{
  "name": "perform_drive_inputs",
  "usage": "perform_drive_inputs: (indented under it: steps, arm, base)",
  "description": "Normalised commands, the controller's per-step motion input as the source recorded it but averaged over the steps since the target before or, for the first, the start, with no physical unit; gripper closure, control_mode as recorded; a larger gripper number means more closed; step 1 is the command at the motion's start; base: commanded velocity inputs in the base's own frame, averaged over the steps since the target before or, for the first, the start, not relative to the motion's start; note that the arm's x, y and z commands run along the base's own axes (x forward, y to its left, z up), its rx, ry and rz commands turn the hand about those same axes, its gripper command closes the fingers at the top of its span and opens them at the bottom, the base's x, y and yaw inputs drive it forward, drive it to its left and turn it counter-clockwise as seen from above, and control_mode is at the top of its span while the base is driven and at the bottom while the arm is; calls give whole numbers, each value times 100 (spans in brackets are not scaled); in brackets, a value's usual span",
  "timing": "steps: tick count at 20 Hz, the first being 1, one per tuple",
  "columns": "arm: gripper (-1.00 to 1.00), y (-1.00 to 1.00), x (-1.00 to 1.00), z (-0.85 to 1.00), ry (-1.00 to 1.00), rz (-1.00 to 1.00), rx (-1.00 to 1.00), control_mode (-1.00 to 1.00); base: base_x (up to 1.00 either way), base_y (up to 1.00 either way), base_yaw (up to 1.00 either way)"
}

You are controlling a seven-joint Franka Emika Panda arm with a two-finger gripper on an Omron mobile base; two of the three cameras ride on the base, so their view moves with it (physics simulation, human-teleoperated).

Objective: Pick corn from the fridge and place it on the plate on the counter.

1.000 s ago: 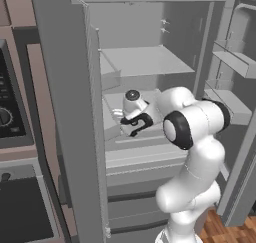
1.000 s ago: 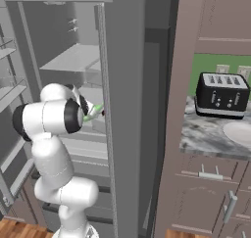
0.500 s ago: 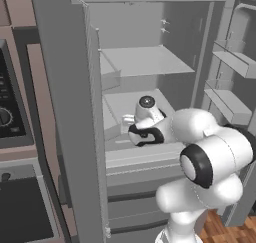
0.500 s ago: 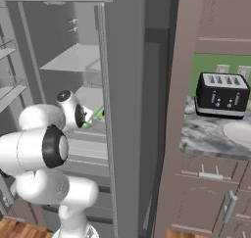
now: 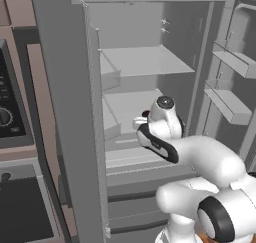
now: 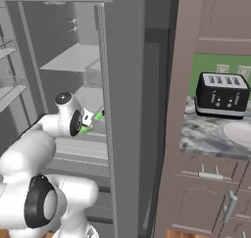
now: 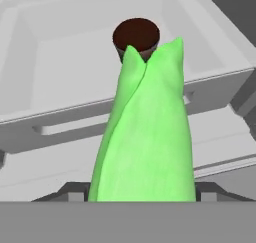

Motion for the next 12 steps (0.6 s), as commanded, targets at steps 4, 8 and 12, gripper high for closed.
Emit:
perform_drive_inputs:
  steps: [4, 8, 12]
  arm:
    - [100, -2, -43, 38, 9, 11, 0, -100]
    - [100, 0, -46, 47, 7, 9, 0, -100]
    - [100, 0, -53, 50, 5, 3, -2, -100]
  base:
    - [0, 0, 0]
    - [0, 0, 0]
    - [0, 0, 0]
